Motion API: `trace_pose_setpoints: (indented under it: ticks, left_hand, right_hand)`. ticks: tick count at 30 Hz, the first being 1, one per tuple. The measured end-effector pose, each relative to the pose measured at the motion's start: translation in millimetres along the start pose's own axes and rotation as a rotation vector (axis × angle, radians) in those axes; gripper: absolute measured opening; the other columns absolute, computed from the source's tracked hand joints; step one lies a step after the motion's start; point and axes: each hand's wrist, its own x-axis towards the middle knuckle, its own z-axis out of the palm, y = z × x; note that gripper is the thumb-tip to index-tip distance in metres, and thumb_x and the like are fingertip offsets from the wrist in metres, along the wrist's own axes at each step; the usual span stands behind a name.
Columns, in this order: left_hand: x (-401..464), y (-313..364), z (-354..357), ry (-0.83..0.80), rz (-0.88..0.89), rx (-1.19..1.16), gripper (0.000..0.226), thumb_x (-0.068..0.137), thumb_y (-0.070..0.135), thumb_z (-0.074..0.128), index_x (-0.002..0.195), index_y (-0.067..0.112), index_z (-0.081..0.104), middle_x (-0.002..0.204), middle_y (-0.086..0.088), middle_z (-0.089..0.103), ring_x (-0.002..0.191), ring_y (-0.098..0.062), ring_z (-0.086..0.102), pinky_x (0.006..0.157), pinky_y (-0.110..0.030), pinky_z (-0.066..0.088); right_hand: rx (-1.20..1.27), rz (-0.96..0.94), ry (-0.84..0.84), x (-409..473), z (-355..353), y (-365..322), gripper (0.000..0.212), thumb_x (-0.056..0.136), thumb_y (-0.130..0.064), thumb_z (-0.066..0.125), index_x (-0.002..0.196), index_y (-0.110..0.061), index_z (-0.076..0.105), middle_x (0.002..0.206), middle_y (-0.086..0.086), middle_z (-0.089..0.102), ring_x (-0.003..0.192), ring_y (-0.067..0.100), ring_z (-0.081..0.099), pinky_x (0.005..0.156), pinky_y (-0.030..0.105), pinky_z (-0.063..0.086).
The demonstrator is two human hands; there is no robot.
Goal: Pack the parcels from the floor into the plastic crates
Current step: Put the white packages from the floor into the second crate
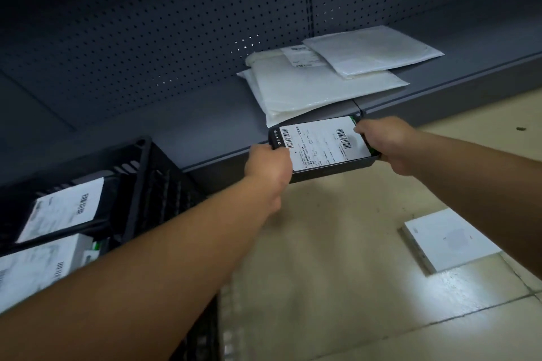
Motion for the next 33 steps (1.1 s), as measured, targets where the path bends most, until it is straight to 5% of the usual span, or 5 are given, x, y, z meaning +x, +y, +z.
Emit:
trace_pose_setpoints:
  ticks: [5, 9, 14, 23, 33]
  left_hand:
    - [-17.4, 14.6, -47.3, 0.098, 0.124, -0.076, 0.008, 0.094, 0.023, 0.057, 0.095, 0.030, 0.053, 0.103, 0.000, 0.071, 0.096, -0.022, 0.069, 0.087, -0.038, 0.058]
    - [-20.1, 27.1, -86.1, 0.080, 0.192, -0.129, 0.013, 0.096, 0.024, 0.059, 0.108, 0.028, 0.054, 0.104, -0.002, 0.073, 0.098, -0.023, 0.072, 0.094, -0.044, 0.058]
    - [-27.9, 32.2, -139.7, 0.110, 0.222, -0.177, 0.017, 0.096, 0.026, 0.061, 0.113, 0.028, 0.058, 0.105, 0.000, 0.075, 0.099, -0.021, 0.073, 0.095, -0.045, 0.058]
    - [-58.5, 28.9, -252.0, 0.133, 0.294, -0.193, 0.025, 0.090, 0.028, 0.066, 0.114, 0.022, 0.064, 0.104, -0.003, 0.079, 0.101, -0.022, 0.075, 0.098, -0.046, 0.057]
    - [-86.2, 9.2, -342.3, 0.186, 0.286, -0.161, 0.016, 0.100, 0.023, 0.061, 0.115, 0.019, 0.067, 0.098, 0.000, 0.080, 0.099, -0.020, 0.075, 0.100, -0.046, 0.056]
  right_hand:
    - [0.047, -0.049, 0.044, -17.8, 23.3, -25.0, 0.033, 0.077, -0.038, 0.056, 0.098, -0.013, 0.066, 0.105, 0.009, 0.070, 0.097, 0.029, 0.067, 0.086, 0.043, 0.055]
    - [0.051, -0.228, 0.102, -53.5, 42.9, -45.7, 0.019, 0.095, -0.022, 0.044, 0.081, -0.013, 0.052, 0.078, 0.003, 0.047, 0.065, 0.020, 0.040, 0.056, 0.034, 0.031]
    - [0.171, -0.276, 0.124, -94.1, 78.6, -63.4, 0.011, 0.087, -0.015, 0.045, 0.077, -0.014, 0.043, 0.079, 0.009, 0.032, 0.070, 0.022, 0.022, 0.058, 0.035, 0.015]
    - [0.264, -0.402, -0.056, -150.8, 132.3, -88.1, 0.023, 0.091, -0.016, 0.053, 0.092, 0.000, 0.071, 0.085, 0.006, 0.072, 0.073, 0.017, 0.058, 0.067, 0.032, 0.041]
    - [0.271, -0.425, -0.310, -208.6, 181.8, -89.4, 0.024, 0.098, -0.009, 0.053, 0.092, -0.009, 0.076, 0.090, -0.002, 0.079, 0.079, 0.018, 0.072, 0.078, 0.032, 0.056]
